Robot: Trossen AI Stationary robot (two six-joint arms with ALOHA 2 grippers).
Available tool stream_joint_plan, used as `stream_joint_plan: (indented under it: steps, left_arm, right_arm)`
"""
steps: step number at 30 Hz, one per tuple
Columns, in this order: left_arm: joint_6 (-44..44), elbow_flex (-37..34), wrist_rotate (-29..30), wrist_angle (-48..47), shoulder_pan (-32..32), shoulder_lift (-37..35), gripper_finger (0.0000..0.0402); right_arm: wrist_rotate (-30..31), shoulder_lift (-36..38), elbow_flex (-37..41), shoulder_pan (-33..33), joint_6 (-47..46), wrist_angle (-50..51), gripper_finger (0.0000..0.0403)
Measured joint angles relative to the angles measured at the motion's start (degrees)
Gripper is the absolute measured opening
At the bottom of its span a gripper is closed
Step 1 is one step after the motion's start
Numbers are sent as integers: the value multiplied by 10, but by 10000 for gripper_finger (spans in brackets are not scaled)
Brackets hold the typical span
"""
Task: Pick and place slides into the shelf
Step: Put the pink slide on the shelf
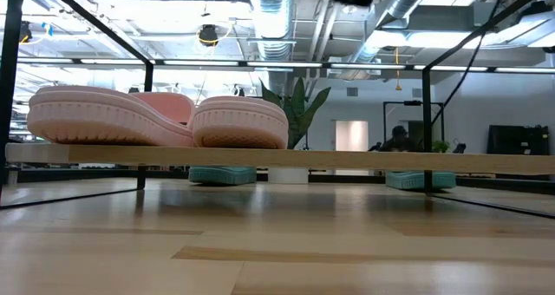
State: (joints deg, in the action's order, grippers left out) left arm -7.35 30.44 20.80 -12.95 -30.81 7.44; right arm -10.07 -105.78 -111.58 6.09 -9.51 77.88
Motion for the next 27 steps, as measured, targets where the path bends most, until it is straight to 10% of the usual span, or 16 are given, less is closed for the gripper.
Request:
stream_joint_plan:
  steps: [27]
  left_arm:
    - [-1,0,7,-2,0,0,0]
  right_arm:
    - [40,-117,0,-34,113,-30,0]
